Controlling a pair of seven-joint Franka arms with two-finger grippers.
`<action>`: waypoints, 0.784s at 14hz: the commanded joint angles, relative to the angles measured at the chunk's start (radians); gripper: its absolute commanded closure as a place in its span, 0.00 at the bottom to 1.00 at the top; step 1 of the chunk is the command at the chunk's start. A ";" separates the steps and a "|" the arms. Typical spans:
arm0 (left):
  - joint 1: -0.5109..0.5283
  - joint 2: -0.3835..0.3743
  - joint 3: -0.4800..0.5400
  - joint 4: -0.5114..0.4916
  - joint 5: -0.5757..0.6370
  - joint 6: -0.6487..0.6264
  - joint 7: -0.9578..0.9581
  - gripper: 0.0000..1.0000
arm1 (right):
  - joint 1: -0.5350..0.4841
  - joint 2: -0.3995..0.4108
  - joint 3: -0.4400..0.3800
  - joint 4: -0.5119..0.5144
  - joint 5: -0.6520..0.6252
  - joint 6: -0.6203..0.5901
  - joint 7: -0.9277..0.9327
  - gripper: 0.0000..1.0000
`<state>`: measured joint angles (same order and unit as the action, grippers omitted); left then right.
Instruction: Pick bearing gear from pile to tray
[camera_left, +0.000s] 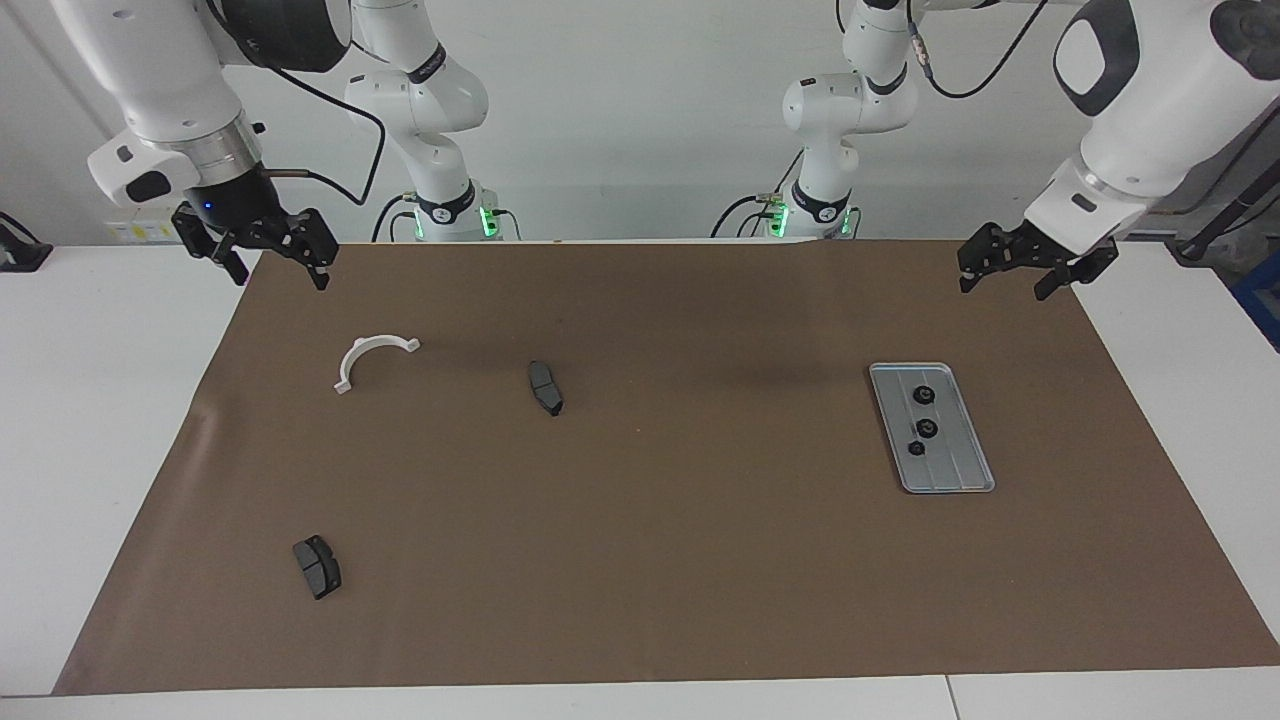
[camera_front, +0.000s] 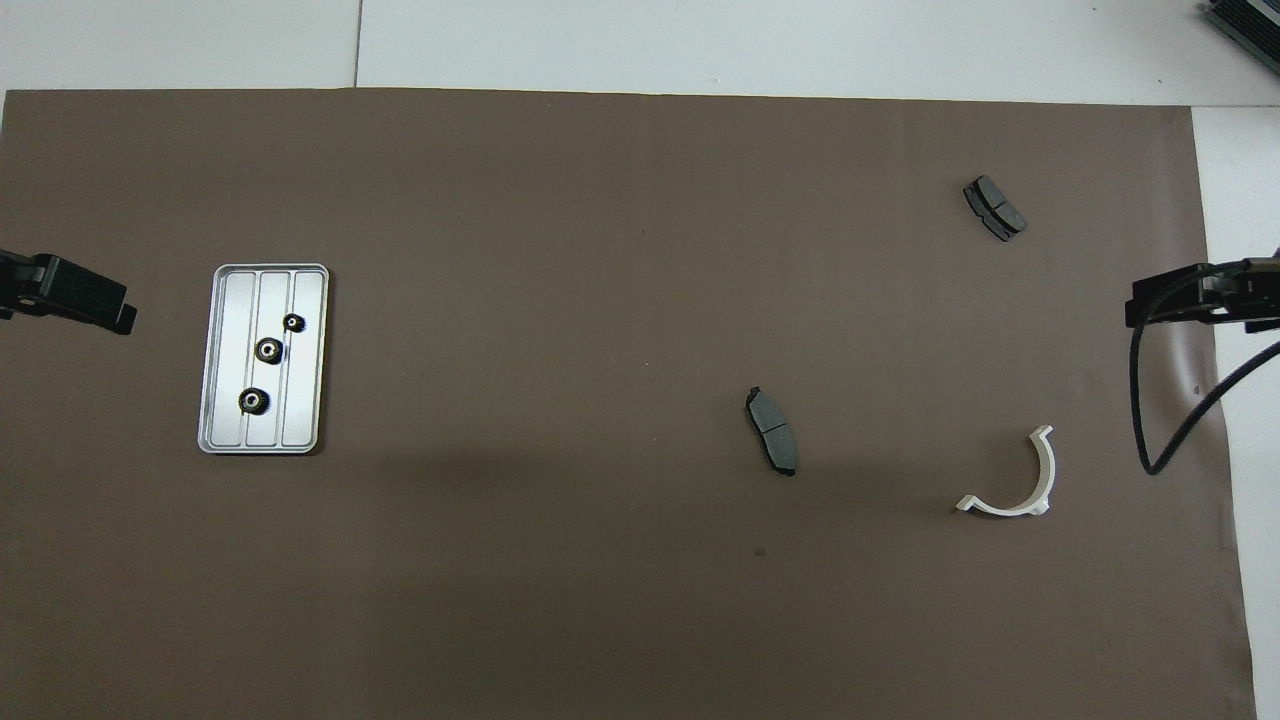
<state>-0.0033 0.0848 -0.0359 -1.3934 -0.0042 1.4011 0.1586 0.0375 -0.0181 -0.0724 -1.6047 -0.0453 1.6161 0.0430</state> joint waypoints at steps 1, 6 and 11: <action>0.003 -0.037 0.001 -0.091 0.006 0.041 -0.014 0.00 | -0.002 -0.019 0.000 -0.024 0.018 0.010 0.011 0.00; -0.010 -0.086 0.001 -0.190 0.006 0.102 -0.007 0.00 | -0.002 -0.019 -0.001 -0.024 0.018 0.010 0.011 0.00; -0.004 -0.086 -0.002 -0.190 0.006 0.111 -0.013 0.00 | -0.002 -0.020 -0.001 -0.024 0.019 0.010 0.011 0.00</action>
<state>-0.0069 0.0328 -0.0423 -1.5392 -0.0042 1.4784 0.1544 0.0375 -0.0181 -0.0724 -1.6049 -0.0452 1.6161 0.0431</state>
